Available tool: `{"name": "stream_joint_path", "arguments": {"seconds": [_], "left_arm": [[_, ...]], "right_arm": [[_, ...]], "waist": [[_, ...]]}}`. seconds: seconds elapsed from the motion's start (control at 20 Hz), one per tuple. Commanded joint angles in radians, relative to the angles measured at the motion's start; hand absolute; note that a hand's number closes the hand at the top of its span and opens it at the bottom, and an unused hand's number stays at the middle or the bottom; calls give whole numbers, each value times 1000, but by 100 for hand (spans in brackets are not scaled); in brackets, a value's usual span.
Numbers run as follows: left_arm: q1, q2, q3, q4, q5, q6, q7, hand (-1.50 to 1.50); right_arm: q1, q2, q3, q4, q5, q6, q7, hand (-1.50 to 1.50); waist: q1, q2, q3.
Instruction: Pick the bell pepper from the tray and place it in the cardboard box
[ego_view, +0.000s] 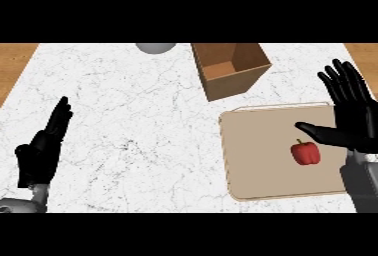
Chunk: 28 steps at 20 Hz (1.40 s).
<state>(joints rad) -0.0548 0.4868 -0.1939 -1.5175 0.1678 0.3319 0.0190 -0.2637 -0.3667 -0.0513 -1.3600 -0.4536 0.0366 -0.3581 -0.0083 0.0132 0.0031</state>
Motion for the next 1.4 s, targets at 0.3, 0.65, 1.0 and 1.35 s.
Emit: {"name": "stream_joint_path", "arguments": {"seconds": [0.3,0.65,1.0,1.35], "left_arm": [[28,-69,-89,6,-104,44,49,0],[25,-21,-39,3,-67,-13,40,0],[27,-5,-8,-8,-67,-28,78,0],[126,-58,-34,-122,-140,-11,89,0]], "right_arm": [[69,-192,-85,332,122,263,-309,-150],[63,-445,39,351,389,309,-295,-150],[45,-528,174,212,532,402,-175,-150],[143,-415,192,49,626,331,-5,-150]], "waist": [[15,-8,-1],[24,-9,-3],[13,-15,-4],[9,-16,-3]]}}
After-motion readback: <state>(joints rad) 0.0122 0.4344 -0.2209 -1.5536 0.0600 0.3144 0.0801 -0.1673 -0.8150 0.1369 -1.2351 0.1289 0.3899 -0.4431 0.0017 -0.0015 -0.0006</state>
